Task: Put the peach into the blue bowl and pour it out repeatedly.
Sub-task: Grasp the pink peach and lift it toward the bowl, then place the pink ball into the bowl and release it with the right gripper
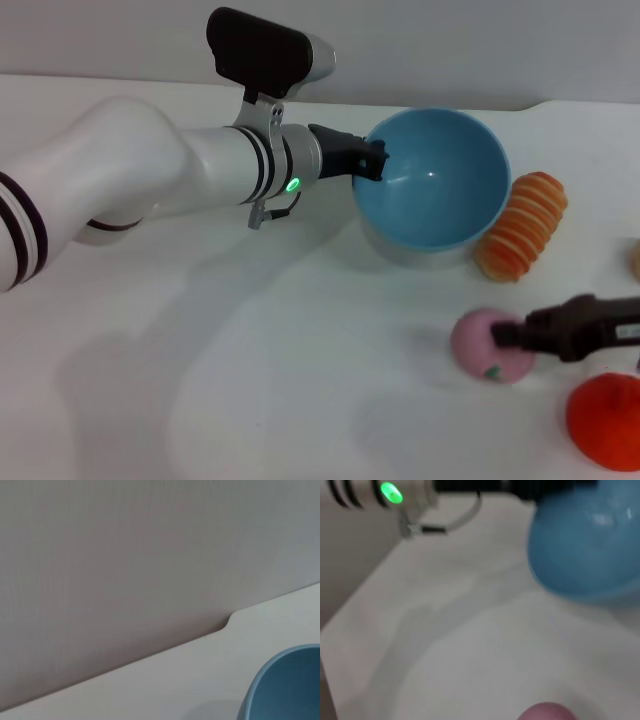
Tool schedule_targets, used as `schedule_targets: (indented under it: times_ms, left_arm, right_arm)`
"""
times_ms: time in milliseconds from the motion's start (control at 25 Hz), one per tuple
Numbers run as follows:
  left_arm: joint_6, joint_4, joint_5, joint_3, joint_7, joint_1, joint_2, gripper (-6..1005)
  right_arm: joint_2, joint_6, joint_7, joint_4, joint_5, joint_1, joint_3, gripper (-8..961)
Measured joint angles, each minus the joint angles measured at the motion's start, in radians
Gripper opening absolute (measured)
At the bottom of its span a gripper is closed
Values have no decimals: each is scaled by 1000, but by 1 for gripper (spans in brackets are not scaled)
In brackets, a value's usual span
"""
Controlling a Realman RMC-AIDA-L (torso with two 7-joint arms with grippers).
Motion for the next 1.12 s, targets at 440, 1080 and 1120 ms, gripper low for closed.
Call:
schedule_targets:
  times_ms: [440, 1080, 1120]
  left_arm:
    - [18, 22, 0, 29, -2, 7, 0, 1]
    - [34, 54, 0, 91, -3, 6, 0, -1]
    - [33, 54, 0, 92, -3, 7, 0, -1]
  right_arm:
    - [-4, -111, 49, -283, 258, -48, 102, 54]
    - [0, 44, -50, -152, 258, 3, 77, 209]
    - [1, 44, -52, -152, 258, 1, 78, 261]
